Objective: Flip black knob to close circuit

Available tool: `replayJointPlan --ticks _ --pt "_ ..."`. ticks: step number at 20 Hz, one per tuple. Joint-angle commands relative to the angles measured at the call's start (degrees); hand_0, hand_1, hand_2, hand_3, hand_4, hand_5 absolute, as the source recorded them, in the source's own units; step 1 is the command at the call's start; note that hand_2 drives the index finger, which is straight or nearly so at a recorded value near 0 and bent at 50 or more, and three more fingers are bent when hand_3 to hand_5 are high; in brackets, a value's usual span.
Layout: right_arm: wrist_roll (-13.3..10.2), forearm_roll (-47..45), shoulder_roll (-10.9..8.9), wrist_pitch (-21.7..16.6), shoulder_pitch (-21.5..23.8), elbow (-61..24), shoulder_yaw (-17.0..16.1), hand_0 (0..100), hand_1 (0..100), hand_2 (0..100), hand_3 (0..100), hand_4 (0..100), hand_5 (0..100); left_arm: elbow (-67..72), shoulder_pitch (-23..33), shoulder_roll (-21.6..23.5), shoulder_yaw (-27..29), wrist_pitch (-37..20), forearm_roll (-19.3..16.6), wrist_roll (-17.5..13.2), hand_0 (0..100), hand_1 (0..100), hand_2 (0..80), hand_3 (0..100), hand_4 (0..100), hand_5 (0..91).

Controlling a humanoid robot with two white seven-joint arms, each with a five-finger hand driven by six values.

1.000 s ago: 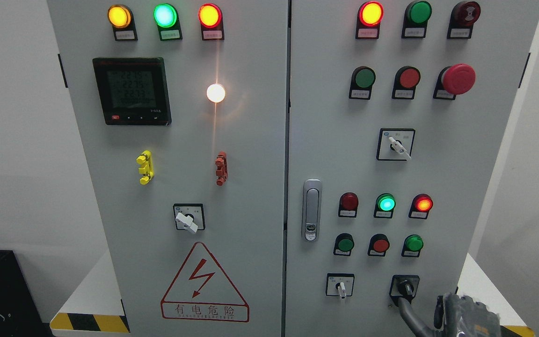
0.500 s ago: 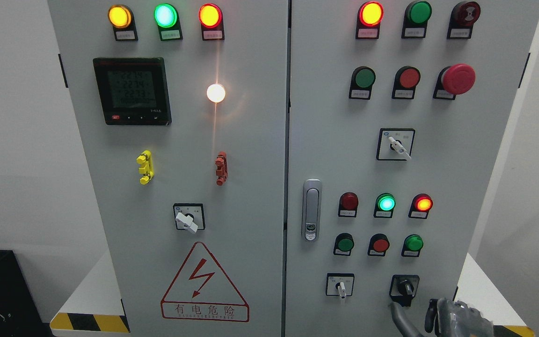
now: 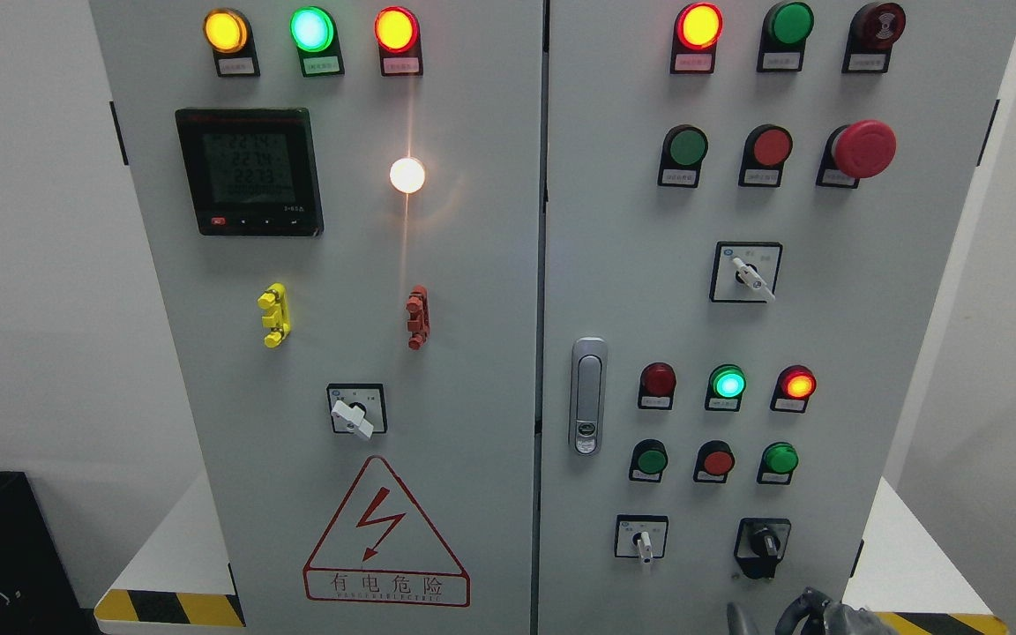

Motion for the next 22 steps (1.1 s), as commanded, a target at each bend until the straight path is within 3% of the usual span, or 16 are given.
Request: replayJointPlan --ticks 1,4,6,9,12,16,22 --pt "-3.85 -15.33 -0.32 -0.32 7.71 -6.80 4.31 0 10 52 72 68 60 0.04 0.00 0.00 0.04 -0.05 0.00 -0.01 12 56 0.0 0 0 0.0" --pt "-7.37 -22.61 -0.41 -1.37 9.91 -6.88 4.93 0 9 46 63 61 55 -0.05 0.00 0.00 -0.05 -0.05 0.00 -0.01 12 56 0.0 0 0 0.0" --pt "-7.99 -28.59 -0.67 -5.04 11.32 -6.88 4.93 0 10 43 60 59 54 -0.05 0.00 0.00 0.04 -0.05 0.00 -0.01 12 56 0.0 0 0 0.0" --pt "-7.99 -33.27 -0.85 -10.76 13.78 -6.97 5.10 0 11 34 53 54 49 0.04 0.00 0.00 0.04 -0.05 0.00 0.07 12 56 0.0 0 0 0.0" --pt "-7.99 -36.43 -0.85 -14.11 16.50 -6.97 6.59 0 9 26 46 45 39 0.04 0.00 0.00 0.04 -0.05 0.00 0.07 12 56 0.0 0 0 0.0" --pt "-7.12 -41.00 -0.93 -16.66 18.36 -7.06 8.08 0 4 16 32 30 23 -0.05 0.00 0.00 0.04 -0.05 0.00 -0.01 12 56 0.0 0 0 0.0" --pt "-5.44 -44.43 -0.93 -17.46 19.42 -7.06 9.85 0 2 4 17 15 11 -0.05 0.00 0.00 0.04 -0.05 0.00 -0.01 12 56 0.0 0 0 0.0"
